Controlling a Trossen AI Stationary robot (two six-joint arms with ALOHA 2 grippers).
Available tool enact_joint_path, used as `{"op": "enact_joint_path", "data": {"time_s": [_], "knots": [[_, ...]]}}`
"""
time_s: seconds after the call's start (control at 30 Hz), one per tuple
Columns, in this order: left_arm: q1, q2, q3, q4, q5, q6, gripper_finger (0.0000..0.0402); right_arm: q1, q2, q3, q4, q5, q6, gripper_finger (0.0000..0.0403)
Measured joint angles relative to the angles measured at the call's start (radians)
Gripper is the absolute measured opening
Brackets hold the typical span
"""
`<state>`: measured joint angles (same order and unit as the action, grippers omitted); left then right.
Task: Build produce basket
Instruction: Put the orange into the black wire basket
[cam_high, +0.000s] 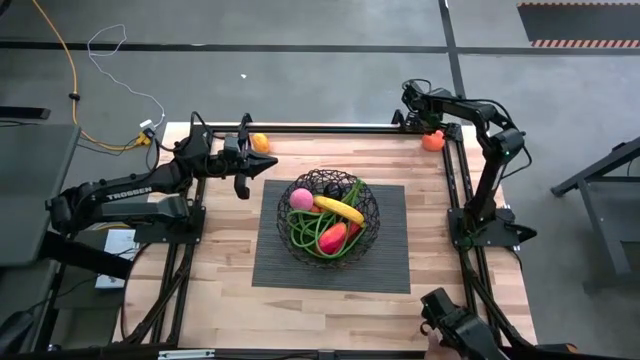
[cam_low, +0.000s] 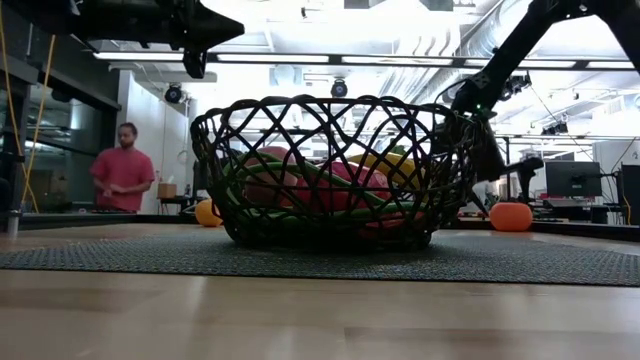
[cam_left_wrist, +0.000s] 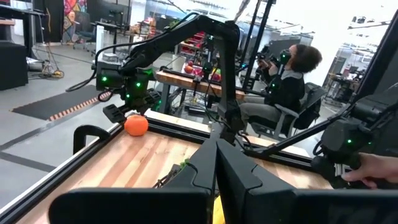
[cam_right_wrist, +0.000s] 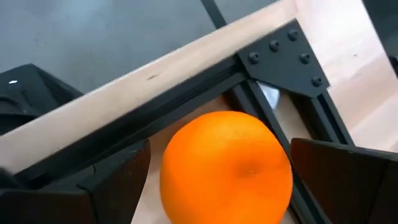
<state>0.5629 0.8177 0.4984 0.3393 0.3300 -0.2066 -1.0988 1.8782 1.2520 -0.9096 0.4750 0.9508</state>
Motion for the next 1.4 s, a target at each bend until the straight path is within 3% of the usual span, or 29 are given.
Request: {"op": "enact_joint_path", "data": {"time_s": [0.53, 1.13, 1.4], "knots": [[0.000, 0.000, 0.000, 0.001, 0.000, 0.000, 0.0000, 0.000, 0.014, 0.002, -0.036, -0.122, 0.117, 0.0369], [-0.001, 0.000, 0.000, 0.001, 0.000, 0.000, 0.0000, 0.036, 0.061, 0.001, -0.081, -0.159, -0.024, 0.0361], [0.000, 0.000, 0.000, 0.002, -0.002, 0.000, 0.0000, 0.056, 0.027, 0.001, -0.152, -0.147, -0.224, 0.0331]]}}
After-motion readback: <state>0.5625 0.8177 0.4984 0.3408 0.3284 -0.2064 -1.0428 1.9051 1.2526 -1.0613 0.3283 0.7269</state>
